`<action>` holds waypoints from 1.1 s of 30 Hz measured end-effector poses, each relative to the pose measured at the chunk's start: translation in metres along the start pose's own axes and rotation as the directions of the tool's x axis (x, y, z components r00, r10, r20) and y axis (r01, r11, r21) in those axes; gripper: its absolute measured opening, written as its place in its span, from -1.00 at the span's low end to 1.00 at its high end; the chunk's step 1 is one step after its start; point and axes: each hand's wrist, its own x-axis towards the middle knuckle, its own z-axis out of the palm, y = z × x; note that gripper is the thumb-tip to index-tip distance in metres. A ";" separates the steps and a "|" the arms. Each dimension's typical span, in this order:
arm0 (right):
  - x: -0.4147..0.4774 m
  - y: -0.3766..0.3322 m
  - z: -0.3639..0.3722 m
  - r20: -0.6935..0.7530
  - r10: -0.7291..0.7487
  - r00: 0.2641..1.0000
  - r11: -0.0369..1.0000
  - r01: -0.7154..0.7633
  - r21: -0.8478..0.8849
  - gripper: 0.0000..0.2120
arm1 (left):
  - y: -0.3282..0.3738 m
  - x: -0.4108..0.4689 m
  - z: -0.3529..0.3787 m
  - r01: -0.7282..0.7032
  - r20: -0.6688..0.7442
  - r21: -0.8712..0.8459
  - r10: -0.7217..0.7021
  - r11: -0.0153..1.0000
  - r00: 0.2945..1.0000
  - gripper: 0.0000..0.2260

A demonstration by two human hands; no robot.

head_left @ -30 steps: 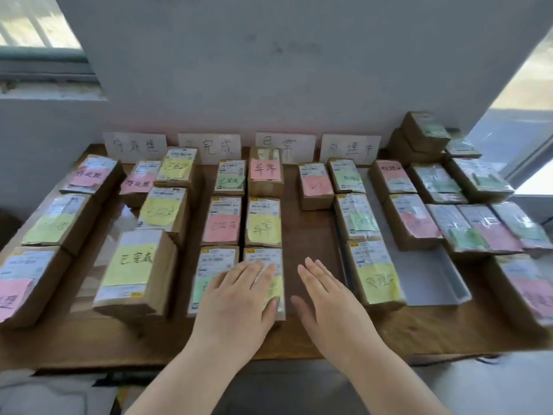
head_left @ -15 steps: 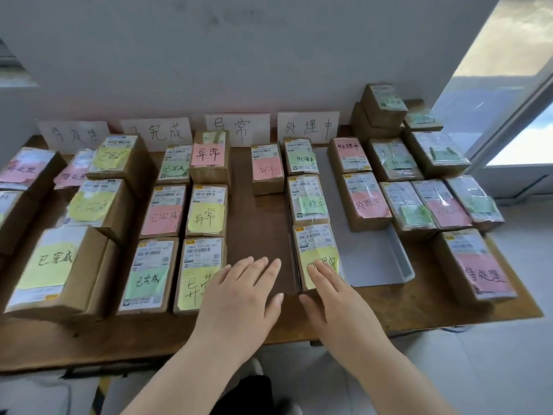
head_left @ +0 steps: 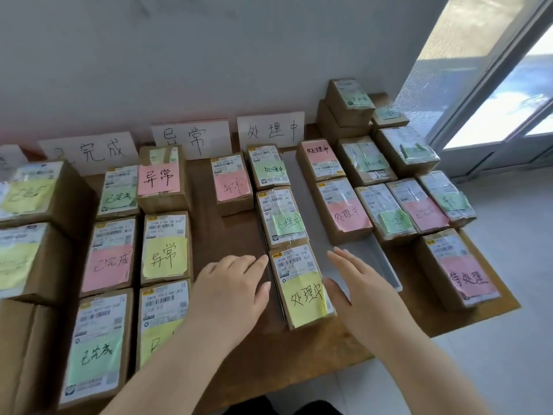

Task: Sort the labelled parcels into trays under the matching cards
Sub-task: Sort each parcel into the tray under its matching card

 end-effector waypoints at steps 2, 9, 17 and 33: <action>0.003 0.007 -0.006 -0.029 0.019 0.999 1.000 -0.018 0.002 -0.47 | 0.002 0.011 0.000 -0.003 0.008 -0.024 0.003 1.000 1.000 -0.64; 0.015 0.060 -0.032 -0.065 0.008 0.998 1.000 -0.009 -0.010 -0.48 | 0.045 0.047 0.011 -0.047 0.028 -0.063 0.049 0.997 0.998 -0.57; 0.027 0.170 -0.079 -0.028 -0.069 0.997 0.994 0.066 -0.084 -0.51 | 0.166 0.088 0.028 -0.013 0.045 -0.056 0.016 0.998 0.999 -0.62; 0.030 0.340 -0.094 0.190 -0.160 0.969 0.984 0.172 -0.049 -0.55 | 0.335 0.117 0.074 0.223 0.314 0.051 -0.227 0.974 0.922 -0.56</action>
